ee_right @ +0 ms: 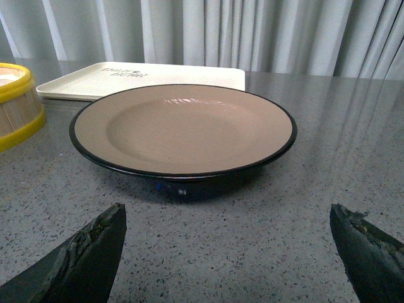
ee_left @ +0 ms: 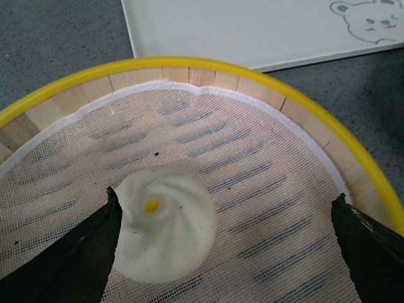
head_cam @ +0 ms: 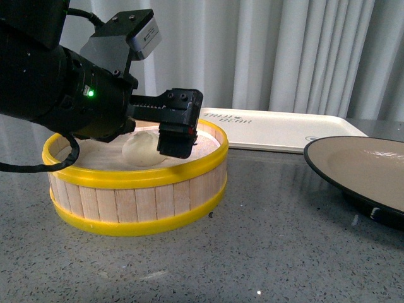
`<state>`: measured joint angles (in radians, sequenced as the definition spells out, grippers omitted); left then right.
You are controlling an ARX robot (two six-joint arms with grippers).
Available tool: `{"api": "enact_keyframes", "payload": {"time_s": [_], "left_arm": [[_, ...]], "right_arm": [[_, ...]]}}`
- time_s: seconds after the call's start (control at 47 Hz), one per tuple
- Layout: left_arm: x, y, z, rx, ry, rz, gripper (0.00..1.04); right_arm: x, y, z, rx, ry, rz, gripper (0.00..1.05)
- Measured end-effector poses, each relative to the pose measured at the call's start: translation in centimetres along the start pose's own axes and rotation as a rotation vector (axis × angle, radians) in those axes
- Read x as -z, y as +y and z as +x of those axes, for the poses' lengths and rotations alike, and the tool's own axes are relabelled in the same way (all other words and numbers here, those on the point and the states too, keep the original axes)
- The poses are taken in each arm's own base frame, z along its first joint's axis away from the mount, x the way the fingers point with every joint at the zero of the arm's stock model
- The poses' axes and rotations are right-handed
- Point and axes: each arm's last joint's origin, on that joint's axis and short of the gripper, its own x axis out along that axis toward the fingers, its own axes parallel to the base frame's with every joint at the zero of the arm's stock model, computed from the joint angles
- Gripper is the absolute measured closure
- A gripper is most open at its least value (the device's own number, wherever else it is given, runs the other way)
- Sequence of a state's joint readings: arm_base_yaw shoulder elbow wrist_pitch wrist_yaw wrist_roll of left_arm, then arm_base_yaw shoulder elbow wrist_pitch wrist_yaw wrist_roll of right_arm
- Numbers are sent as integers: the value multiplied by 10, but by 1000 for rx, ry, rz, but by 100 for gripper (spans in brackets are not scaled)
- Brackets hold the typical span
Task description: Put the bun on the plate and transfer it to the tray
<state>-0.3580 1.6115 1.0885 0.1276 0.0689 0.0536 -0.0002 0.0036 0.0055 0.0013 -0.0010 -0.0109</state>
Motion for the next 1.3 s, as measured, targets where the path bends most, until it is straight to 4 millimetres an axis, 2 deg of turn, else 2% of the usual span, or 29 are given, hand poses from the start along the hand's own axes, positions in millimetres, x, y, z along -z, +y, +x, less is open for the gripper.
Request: {"api": "enact_keyframes", "payload": {"time_s": [0.128,0.469,0.831,1.235,1.299], "left_arm": [[-4,0,1,3,-8,-10,7],[0,4,15,-19,29,-14,7],[0,6,20,-30,51,0,8],[4,11,21,-61,64,35,84],[4,11,21,-54,64,34,92]], "right_arm": [[0,0,0,0,0,0,8],[0,0,0,0,0,0,8],[0,0,0,0,0,0,8],[0,0,0,0,0,0,8],[0,0,0,0,0,0,8]]}}
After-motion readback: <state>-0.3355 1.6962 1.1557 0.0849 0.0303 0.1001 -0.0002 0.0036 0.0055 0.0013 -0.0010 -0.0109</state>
